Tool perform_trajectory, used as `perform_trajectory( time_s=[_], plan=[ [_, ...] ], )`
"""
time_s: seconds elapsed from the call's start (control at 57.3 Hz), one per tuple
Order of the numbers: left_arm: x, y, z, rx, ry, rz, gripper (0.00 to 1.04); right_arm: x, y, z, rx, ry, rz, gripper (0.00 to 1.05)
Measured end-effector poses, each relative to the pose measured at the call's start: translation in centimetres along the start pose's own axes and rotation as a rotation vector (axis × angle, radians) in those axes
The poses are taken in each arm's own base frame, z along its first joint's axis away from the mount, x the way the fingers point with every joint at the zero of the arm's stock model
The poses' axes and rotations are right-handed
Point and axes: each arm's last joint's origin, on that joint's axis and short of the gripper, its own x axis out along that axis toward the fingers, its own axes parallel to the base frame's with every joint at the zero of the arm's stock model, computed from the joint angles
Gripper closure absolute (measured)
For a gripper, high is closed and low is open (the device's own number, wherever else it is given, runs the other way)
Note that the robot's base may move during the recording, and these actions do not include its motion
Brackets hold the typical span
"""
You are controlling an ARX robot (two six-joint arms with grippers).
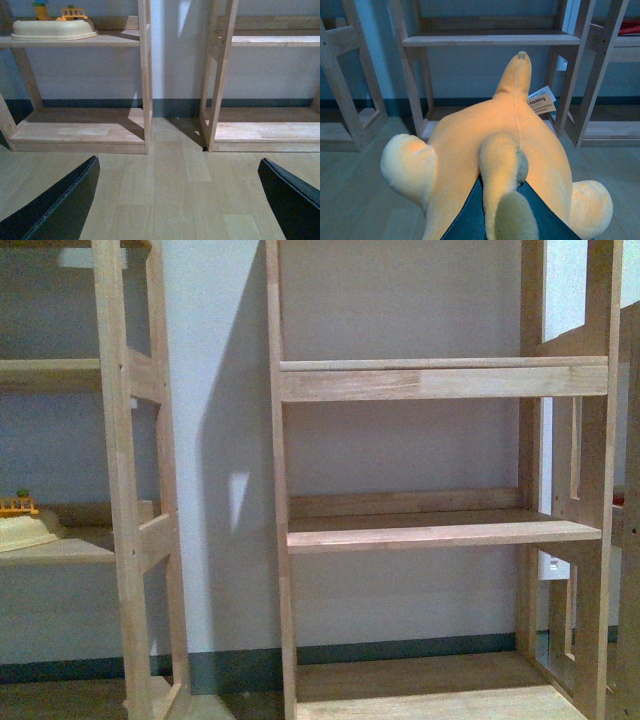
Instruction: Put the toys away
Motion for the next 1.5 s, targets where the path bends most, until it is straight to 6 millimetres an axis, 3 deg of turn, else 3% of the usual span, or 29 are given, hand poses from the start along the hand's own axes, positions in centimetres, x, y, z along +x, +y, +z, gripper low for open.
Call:
perform_trajectory(
  time_s=[1.5],
  plan=[
    [0.0, 0.0, 0.0, 0.0, 0.0, 0.0, 0.06, 0.0, 0.0, 0.0, 0.0, 0.0, 0.0, 0.98]
  ],
)
